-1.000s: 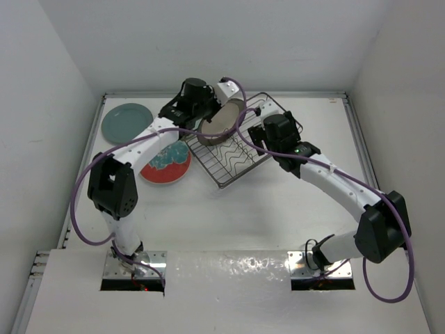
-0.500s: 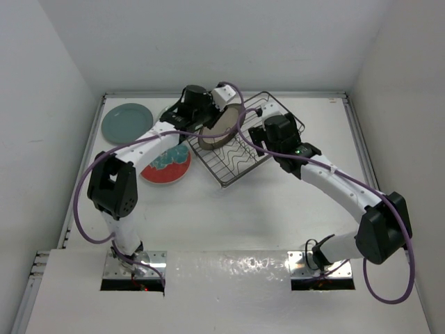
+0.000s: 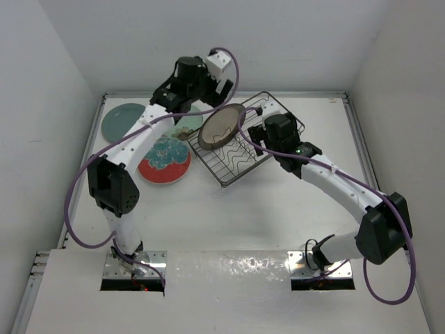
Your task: Load the plates into the dish rack
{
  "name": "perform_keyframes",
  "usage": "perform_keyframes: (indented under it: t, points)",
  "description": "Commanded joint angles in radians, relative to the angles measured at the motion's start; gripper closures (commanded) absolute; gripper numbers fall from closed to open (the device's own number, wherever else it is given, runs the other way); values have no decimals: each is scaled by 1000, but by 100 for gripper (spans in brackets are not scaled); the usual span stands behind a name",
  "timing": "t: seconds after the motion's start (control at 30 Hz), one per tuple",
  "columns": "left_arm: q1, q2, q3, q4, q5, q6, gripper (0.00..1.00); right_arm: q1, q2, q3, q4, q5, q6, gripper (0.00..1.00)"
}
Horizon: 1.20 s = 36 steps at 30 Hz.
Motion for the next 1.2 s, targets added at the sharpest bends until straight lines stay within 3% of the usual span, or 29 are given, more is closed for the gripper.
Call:
perform_keyframes:
  t: [0.0,0.17,0.33,0.53,0.67,0.87,1.17]
  points:
    - [52,-66,184,-55,-64,-94,6,-6,-16,75,7,-48,-5,4]
    - [230,-95,267,-164,-65,-242,5,-6,15,133,-8,-143,-52,3]
    - [541,-52,224,-342,46,-344,8,-6,53,176,-5,-224,-85,3]
    - [793,6,53,-295,104,-346,11,-6,88,186,22,-316,-66,5]
    - [952,124,34,-286,288,-441,16,-6,101,202,48,-373,-11,6]
    - [994,238,-20,-249,255,-435,20,-6,127,264,79,-436,47,7]
    - [1035,414,-35,-94,339,-555,22,-6,174,344,95,-447,135,9]
